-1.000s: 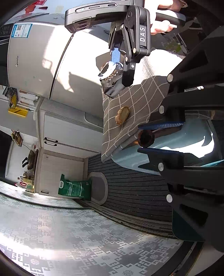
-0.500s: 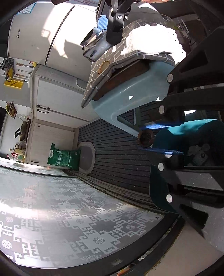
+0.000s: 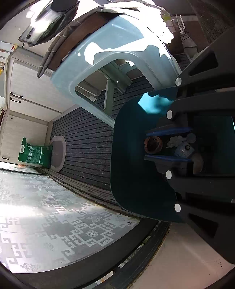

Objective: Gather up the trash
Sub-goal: 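Carry both items over the teal bin and open both grippers to drop them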

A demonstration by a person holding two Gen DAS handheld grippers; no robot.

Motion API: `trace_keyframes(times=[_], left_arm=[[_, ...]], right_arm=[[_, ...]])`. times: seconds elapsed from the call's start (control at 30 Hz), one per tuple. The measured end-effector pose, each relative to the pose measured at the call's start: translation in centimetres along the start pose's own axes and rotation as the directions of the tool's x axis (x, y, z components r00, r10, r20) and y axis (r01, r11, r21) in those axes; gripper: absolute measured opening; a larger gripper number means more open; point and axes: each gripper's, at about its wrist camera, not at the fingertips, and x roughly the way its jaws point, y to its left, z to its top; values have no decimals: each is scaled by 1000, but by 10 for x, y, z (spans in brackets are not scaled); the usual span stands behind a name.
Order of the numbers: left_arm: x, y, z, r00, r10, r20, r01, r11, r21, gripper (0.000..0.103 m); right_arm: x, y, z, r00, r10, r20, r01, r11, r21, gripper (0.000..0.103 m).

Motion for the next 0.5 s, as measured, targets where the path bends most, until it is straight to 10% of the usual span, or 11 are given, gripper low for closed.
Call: trace_keyframes(times=[0.5], left_arm=[[25,12,-24,997,20,-78,-18,999,32,28]], right_arm=[[57,23,-3,991,5,-130,-10,999,-36,71]])
